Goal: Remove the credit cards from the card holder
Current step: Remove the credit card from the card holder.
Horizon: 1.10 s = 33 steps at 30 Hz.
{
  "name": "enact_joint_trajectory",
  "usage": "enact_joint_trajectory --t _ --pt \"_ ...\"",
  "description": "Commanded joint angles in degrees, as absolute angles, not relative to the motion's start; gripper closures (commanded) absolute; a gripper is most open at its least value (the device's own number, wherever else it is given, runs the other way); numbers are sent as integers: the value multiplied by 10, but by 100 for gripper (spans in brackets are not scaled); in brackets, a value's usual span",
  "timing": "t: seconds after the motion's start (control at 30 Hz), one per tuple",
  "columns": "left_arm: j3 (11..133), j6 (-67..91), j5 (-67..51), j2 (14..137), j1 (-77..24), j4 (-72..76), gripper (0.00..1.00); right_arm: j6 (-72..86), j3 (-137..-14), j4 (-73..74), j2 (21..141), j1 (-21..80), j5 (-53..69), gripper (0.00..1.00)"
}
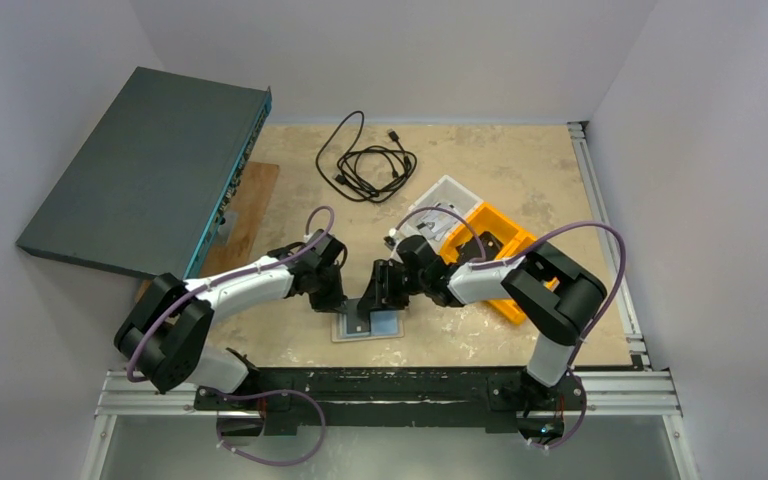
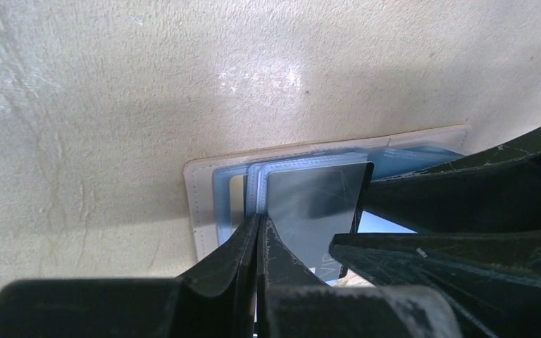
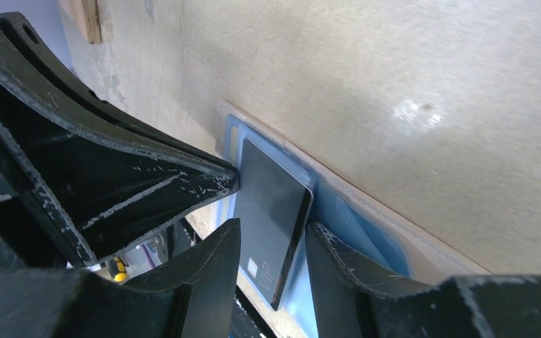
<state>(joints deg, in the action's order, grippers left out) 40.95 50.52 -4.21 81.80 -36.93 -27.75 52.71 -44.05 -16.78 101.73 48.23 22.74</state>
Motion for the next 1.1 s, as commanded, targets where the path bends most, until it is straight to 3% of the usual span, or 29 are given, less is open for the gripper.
enact_joint_trajectory --t 0.0,0.23,0.67,1.07 --pt "388 525 -11 853 -378 -292 100 551 -389 -226 994 455 266 60" --pt "385 530 -12 856 -378 -289 100 592 -356 -302 996 444 302 62" --pt "391 527 -16 858 -379 -289 100 611 -338 -341 1013 443 308 86" --pt "393 526 -19 856 -378 -289 100 625 -338 -373 1036 444 320 88"
